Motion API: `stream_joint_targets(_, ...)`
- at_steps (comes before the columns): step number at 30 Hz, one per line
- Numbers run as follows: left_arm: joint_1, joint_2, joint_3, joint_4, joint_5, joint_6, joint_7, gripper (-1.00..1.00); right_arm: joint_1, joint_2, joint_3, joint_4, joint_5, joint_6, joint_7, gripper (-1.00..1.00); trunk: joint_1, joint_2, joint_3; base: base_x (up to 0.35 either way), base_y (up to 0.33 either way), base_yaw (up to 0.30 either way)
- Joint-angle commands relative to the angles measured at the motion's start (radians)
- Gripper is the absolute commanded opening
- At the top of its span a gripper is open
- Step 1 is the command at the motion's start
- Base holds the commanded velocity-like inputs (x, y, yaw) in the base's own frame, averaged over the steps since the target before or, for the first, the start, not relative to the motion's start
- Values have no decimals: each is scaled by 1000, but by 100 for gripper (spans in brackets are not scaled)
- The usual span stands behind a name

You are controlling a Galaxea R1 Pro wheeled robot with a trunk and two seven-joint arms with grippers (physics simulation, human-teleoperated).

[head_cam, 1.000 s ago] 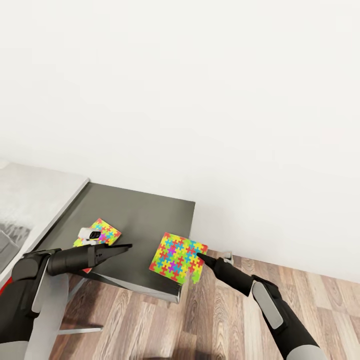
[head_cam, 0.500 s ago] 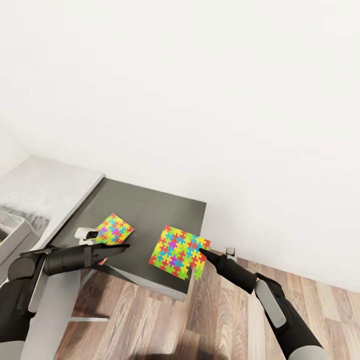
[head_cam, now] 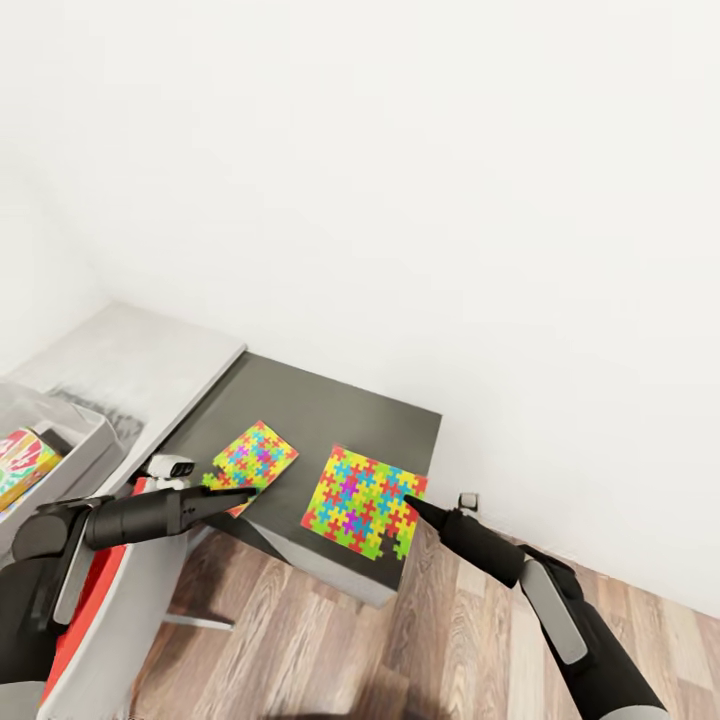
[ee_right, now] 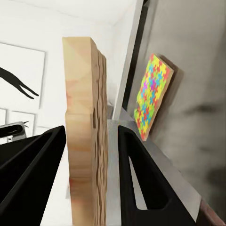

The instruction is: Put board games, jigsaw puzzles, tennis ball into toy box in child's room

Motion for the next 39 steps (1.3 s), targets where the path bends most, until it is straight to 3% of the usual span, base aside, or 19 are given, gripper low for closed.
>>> stream_joint_targets(1, -1, 4, 0, -1, -1, 11, -4, 100, 0, -7, 2, -3, -8, 5, -1, -100, 1, -2, 0, 0, 0, 147)
stream_joint_targets(12, -2, 33, -4, -19, 2, 11, -4, 100, -5, -22, 2, -98, -11, 9, -1, -100, 1, -2, 17, 0, 0, 93)
stream_joint_targets(17, -1, 63, -5, -22, 9, 11, -4, 100, -5, -23, 0, -104, -8, 9, -1, -100, 1, -2, 25, 0, 0, 68)
stream_joint_targets(22, 0, 124, -10, -23, 111, 10, -4, 100, -5, -24, 0, -107, -6, 9, 32, -100, 1, -2, 34, 0, 0, 67)
stream_joint_targets(24, 2, 165, -12, -24, 158, 9, -4, 100, -5, -24, -1, -107, -4, 8, 58, -100, 1, -2, 37, 0, 0, 66)
stream_joint_targets(27, 2, 202, -12, -24, 190, 8, -4, 100, -5, -25, -9, -107, -4, 8, 74, -100, 1, -2, 42, 0, 0, 66)
stream_joint_targets(34, 4, 217, -9, -25, 207, 8, -4, 100, -1, -55, -13, -110, -7, 2, 80, -100, 1, -2, 53, 0, 0, 66)
stream_joint_targets(39, 4, 219, -13, -25, 209, 9, -4, 100, -1, -61, -13, -113, -6, 2, 81, -100, 1, -2, 61, 0, 0, 69)
